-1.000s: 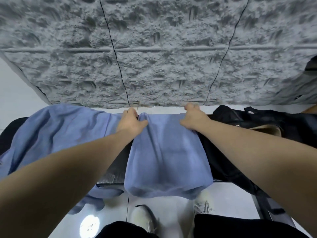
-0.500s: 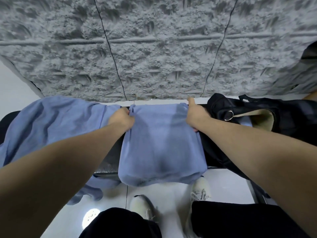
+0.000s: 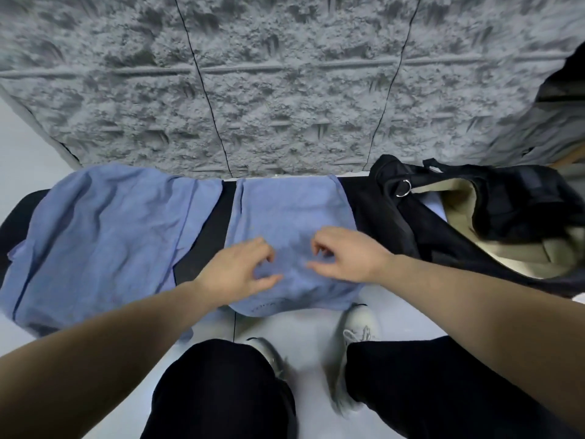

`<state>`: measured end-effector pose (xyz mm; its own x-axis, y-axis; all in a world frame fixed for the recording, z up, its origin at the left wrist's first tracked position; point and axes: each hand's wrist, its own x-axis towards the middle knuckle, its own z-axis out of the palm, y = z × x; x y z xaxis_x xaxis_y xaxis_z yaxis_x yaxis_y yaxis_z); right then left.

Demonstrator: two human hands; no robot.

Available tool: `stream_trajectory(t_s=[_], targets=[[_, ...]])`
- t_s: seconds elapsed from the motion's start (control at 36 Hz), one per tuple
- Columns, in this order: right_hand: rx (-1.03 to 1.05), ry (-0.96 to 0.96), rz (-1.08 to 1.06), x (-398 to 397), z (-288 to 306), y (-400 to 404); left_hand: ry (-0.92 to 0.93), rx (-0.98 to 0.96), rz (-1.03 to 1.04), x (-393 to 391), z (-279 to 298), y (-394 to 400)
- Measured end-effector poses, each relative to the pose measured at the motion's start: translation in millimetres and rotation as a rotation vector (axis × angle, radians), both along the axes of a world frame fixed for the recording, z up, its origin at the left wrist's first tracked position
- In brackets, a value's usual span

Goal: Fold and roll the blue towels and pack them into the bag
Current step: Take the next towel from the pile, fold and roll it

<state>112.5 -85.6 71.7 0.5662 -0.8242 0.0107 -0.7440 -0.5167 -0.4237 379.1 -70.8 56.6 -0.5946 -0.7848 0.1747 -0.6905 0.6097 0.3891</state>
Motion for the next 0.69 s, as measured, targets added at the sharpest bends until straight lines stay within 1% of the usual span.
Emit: stream_trajectory(t_s=[0.06,0.11,0.14,0.17,0.22,0.31,0.36,0.42,0.44,0.5,0.53,0.58,0.61,0.69], targets=[[-0.057,0.163,0.15,-1,-5,18,-0.178,-0.14,-0.2,9,-9,13],[-0.109,0.305,0.181,-4,-11,29,-0.275,-0.253,-0.247,20,-20,20],[-0.131,0.331,0.174,-5,-12,31,-0.28,-0.286,-0.234,25,-25,22],[-0.132,0.338,0.162,-7,-14,31,-0.263,-0.294,-0.213,28,-28,22],[-0.083,0.3,0.14,-10,-13,30,-0.201,-0.252,-0.182,29,-26,23],[0.016,0.136,0.097,-10,-6,30,-0.164,-0.142,-0.152,24,-14,24],[0.047,0.111,0.022,-10,-3,27,-0.144,-0.05,-0.067,20,-4,23],[0.024,0.136,-0.041,-10,-2,23,-0.103,-0.021,0.032,17,3,18],[-0.022,0.146,-0.071,-10,-3,19,-0.083,-0.02,0.075,16,7,14],[-0.113,0.154,-0.154,-6,-2,12,-0.08,-0.094,0.146,11,11,5],[-0.122,0.163,-0.211,-2,2,10,-0.085,-0.113,0.195,8,11,0],[-0.04,0.161,-0.354,7,9,4,-0.068,-0.058,0.339,2,13,-7],[0.009,0.151,-0.412,11,10,1,-0.052,-0.001,0.409,-2,13,-10],[0.069,0.129,-0.468,17,5,-5,-0.082,0.117,0.513,-13,11,-19]])
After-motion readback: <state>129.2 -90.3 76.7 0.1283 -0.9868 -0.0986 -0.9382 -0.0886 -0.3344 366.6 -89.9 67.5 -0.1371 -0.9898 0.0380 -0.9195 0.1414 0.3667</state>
